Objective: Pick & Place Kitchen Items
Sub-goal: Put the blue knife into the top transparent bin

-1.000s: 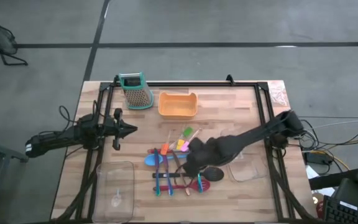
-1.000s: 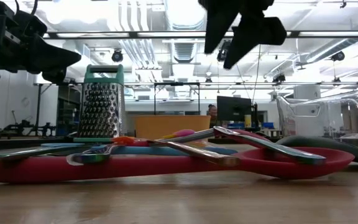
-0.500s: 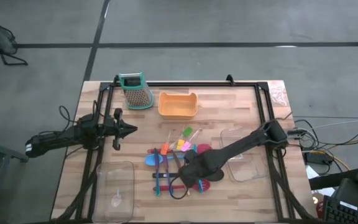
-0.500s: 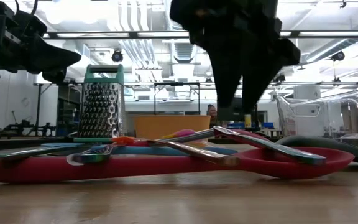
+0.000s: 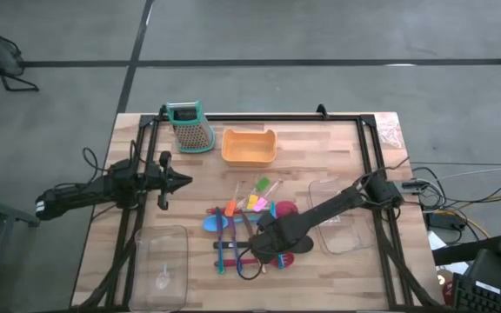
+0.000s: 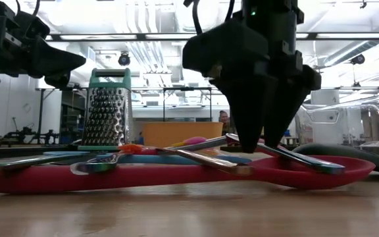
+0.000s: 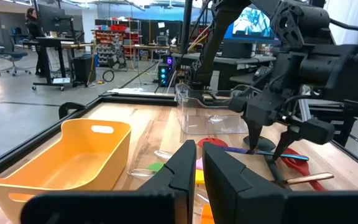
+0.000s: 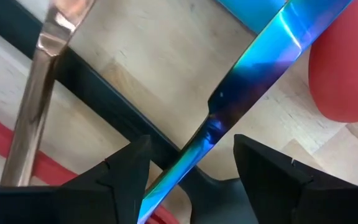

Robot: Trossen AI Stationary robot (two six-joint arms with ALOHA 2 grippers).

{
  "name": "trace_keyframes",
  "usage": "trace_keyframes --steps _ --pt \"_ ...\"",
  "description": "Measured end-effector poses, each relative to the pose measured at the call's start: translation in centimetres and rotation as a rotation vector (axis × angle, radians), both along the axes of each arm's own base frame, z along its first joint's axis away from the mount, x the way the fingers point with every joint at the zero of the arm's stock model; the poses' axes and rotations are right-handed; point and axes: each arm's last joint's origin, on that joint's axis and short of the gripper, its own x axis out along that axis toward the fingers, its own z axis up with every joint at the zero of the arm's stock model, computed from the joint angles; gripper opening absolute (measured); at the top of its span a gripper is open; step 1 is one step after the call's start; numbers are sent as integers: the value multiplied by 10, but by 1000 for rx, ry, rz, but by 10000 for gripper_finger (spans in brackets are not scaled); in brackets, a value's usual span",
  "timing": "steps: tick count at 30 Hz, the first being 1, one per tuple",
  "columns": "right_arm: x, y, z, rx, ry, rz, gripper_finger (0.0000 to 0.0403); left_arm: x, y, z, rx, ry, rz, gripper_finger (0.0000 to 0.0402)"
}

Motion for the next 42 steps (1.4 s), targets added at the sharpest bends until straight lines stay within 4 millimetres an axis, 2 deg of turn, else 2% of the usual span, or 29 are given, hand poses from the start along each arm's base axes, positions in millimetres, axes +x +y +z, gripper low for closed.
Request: trace_keyframes --steps 13,34,42 --pt "-1 -2 -4 -12 5 8 156 0 0 0 0 0 0 35" --pt "-2 -4 -11 -17 8 53 21 0 0 0 0 0 0 35" --pt "-2 -4 -9 -15 7 62 13 0 0 0 0 0 -1 35"
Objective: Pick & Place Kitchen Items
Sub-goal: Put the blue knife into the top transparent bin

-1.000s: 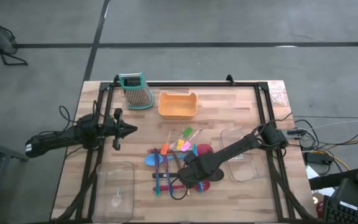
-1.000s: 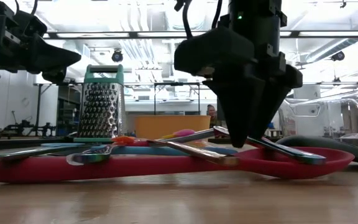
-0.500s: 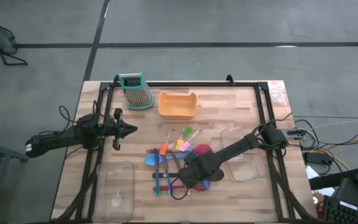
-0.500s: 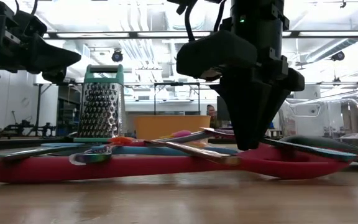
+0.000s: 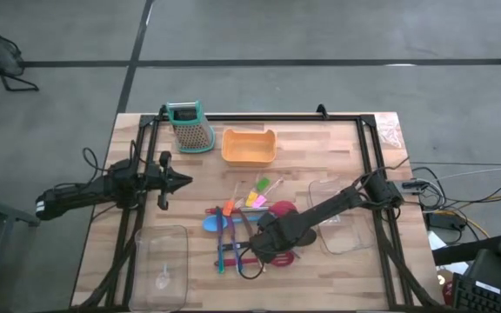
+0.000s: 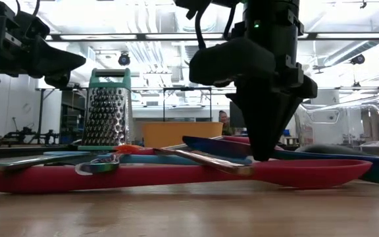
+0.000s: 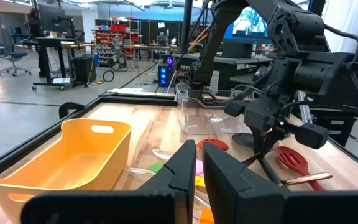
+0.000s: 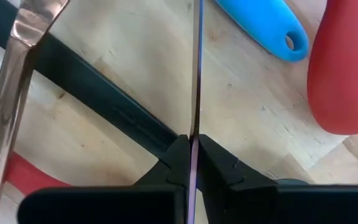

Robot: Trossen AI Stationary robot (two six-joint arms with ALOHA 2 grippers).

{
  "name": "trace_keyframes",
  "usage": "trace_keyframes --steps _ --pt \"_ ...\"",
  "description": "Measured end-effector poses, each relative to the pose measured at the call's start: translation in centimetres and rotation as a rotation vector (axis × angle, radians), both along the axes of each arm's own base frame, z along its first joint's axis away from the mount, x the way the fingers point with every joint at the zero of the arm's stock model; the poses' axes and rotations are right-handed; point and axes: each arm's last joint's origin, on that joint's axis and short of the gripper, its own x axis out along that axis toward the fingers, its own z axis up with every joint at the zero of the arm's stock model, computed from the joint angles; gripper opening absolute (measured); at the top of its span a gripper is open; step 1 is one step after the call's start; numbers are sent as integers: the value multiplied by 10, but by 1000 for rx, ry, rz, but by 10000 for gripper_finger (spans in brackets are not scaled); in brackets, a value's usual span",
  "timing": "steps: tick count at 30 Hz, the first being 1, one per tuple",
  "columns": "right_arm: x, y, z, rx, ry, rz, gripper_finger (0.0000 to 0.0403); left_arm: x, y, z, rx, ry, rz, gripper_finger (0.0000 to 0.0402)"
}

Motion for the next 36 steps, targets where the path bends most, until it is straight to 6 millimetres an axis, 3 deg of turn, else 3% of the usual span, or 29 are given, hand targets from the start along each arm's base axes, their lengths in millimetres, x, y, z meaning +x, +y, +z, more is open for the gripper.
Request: trace_keyframes --steps 8,15,20,26,31,36 --pt "1 0 24 12 -62 27 13 0 0 0 0 0 0 35" --pt "-11 -7 65 -36 -158 20 13 0 0 0 0 0 1 35" --pt "-35 -18 105 -106 -189 -20 13 0 0 0 0 0 0 35" --pt "-80 -28 141 -195 -135 -147 13 0 0 0 0 0 0 35" --pt "-114 -28 145 -251 -52 -258 13 0 0 0 0 0 1 35" --pt "-130 -26 128 -290 -9 -305 13 0 0 0 0 0 0 35"
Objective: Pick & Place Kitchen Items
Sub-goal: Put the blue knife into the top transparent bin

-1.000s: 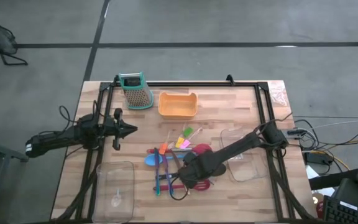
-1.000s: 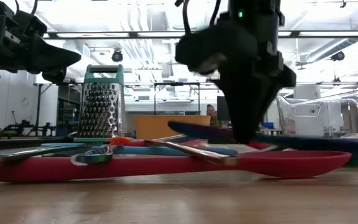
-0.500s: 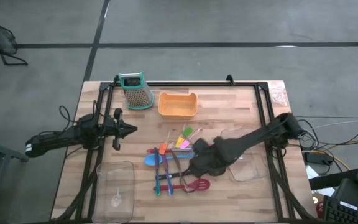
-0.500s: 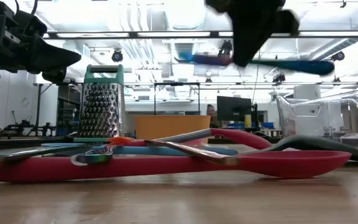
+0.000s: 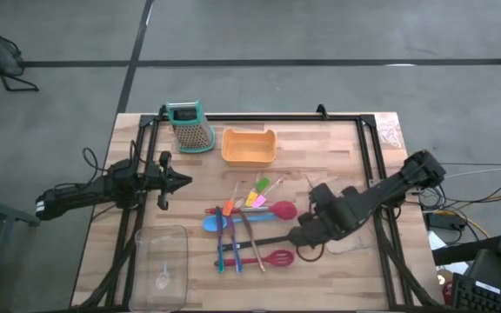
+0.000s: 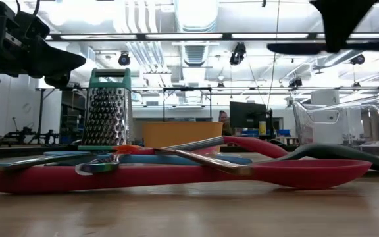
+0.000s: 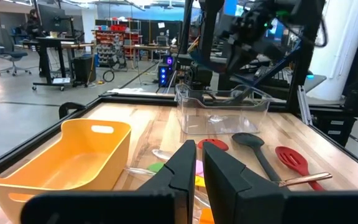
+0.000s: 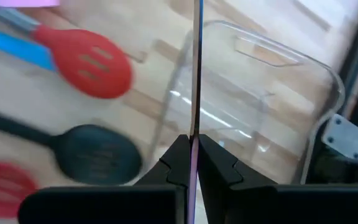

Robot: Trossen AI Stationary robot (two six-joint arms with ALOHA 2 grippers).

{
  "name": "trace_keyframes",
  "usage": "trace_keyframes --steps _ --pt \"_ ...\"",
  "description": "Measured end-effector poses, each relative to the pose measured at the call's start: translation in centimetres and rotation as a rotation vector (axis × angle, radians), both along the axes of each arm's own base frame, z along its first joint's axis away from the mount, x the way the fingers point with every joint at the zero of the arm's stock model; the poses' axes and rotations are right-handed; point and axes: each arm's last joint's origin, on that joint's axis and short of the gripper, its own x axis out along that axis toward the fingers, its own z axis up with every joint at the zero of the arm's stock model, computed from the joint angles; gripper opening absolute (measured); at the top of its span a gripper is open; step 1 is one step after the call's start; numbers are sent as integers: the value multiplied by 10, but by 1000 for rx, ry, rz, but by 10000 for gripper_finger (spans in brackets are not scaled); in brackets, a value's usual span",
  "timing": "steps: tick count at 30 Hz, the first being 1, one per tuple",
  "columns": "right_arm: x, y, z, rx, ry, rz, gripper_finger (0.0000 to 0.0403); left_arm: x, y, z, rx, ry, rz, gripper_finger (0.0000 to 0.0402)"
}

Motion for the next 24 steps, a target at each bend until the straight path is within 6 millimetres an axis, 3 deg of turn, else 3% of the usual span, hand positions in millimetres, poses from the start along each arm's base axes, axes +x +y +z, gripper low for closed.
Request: trace_keyframes --steps 11,24 --pt "-30 5 -53 -28 185 -54 13 0 0 0 0 0 0 35" --pt "-37 6 -89 11 155 -41 13 0 0 0 0 0 0 35"
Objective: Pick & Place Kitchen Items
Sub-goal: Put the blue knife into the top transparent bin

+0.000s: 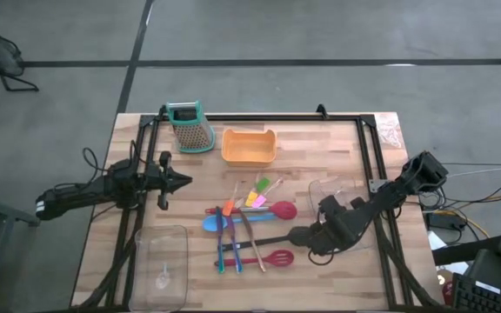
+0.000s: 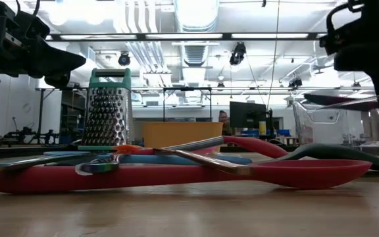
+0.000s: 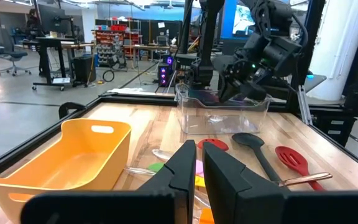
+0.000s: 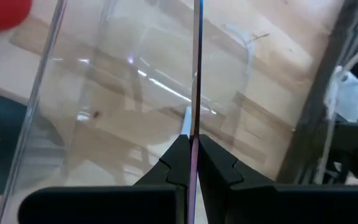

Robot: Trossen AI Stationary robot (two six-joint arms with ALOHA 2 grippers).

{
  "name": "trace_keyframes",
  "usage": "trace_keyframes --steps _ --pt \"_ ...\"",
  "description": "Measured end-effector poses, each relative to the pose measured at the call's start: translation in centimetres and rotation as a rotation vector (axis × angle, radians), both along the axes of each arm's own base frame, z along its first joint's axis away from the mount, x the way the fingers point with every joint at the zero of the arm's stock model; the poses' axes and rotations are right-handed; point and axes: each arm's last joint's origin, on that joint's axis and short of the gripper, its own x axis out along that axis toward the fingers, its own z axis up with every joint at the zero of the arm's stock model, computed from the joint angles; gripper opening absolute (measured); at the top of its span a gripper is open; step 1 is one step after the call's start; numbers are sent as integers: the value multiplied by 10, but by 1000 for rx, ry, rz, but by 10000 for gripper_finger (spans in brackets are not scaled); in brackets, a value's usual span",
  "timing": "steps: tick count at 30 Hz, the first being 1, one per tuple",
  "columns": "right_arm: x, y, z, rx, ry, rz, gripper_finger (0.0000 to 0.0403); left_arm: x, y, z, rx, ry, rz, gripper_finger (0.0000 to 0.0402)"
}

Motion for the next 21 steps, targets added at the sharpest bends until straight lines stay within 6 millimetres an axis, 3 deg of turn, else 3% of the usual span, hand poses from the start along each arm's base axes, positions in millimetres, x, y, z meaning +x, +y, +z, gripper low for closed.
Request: trace_keyframes --steps 21 --pt "-5 -1 -26 72 -13 1 13 0 0 0 0 0 0 35"
